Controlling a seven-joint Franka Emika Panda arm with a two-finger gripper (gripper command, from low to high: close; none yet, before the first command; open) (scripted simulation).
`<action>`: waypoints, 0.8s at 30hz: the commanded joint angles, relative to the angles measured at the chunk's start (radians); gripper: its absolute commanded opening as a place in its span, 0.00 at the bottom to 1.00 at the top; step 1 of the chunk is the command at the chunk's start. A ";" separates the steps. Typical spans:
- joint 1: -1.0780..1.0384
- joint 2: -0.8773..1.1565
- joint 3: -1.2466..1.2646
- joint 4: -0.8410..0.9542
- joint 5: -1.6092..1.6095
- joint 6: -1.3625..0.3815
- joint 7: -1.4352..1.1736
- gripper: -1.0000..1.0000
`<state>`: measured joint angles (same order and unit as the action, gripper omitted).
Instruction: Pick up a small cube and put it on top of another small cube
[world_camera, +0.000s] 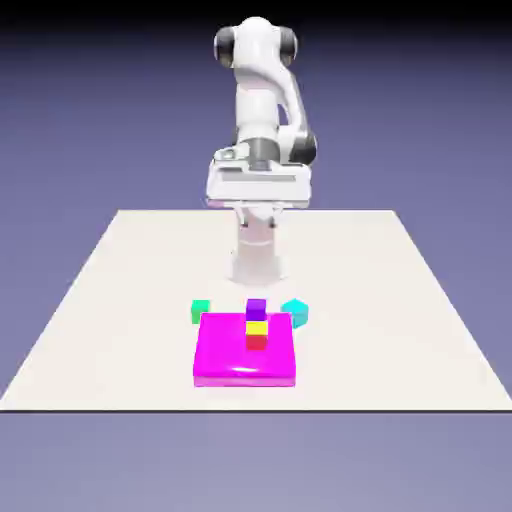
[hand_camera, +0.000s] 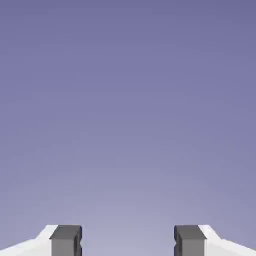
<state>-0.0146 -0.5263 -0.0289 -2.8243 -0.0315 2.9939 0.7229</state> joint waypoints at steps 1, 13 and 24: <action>-0.022 0.036 -0.024 -0.012 -0.026 -0.036 -0.015 0.50; -0.249 0.409 -0.270 -0.134 -0.295 -0.404 -0.170 0.50; -0.271 0.724 -0.263 -0.118 -0.307 -0.103 -0.153 0.00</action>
<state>-0.2854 0.1973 -0.2917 -2.9428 -0.3392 2.8904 0.5700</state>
